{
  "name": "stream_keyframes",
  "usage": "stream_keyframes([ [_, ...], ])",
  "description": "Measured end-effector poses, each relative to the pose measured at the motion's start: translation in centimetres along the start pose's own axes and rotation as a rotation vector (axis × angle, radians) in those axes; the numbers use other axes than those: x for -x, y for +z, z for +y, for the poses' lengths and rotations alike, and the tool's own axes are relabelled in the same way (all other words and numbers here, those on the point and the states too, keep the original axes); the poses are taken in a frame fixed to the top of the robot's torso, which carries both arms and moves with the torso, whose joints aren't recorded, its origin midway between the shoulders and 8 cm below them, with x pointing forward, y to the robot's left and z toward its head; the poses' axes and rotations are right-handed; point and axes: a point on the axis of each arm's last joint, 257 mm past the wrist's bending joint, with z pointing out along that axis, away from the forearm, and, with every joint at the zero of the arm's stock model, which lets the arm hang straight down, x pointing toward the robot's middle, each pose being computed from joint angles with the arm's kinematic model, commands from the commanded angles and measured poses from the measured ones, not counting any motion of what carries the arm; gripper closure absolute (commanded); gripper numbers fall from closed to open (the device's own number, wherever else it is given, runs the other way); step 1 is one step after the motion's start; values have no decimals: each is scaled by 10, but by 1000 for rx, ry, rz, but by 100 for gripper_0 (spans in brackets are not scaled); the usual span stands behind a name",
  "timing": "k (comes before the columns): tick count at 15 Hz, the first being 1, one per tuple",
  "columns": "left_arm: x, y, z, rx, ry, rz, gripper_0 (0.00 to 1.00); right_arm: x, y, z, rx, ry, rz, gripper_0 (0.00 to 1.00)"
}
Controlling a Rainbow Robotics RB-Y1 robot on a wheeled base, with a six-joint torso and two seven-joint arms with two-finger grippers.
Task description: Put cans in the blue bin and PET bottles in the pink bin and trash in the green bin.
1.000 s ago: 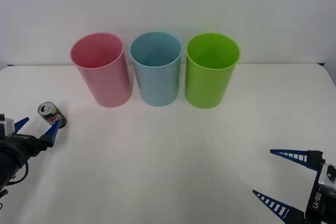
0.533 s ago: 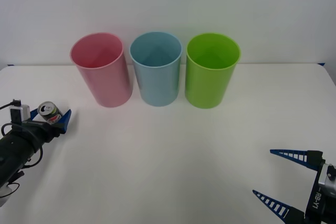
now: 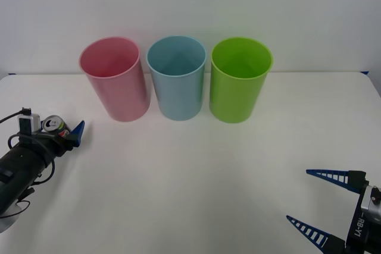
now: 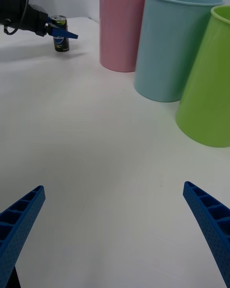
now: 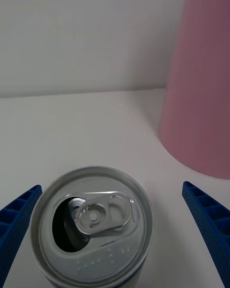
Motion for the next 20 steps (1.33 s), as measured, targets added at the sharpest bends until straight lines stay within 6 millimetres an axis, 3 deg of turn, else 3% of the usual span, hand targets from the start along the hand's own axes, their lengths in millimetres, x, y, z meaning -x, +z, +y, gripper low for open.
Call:
stream_keyframes([
  [1,-1,0,0,0,1,1,0,0,0,0,0,0,0,0],
  [2,0,0,0,1,3,2,20,0,0,0,0,0,0,0],
  [3,-1,0,0,2,4,4,50,0,0,0,0,0,0,0],
  [5,-1,1,2,10,5,6,54,0,0,0,0,0,0,0],
  [6,-2,1,2,12,5,8,63,0,0,0,0,0,0,0],
  [7,-3,0,2,13,7,10,78,0,0,0,0,0,0,0],
  [15,-4,1,-5,-5,-8,3,80,0,0,0,0,0,0,0],
  [20,7,0,-17,-61,-29,-33,80,0,0,0,0,0,0,0],
])
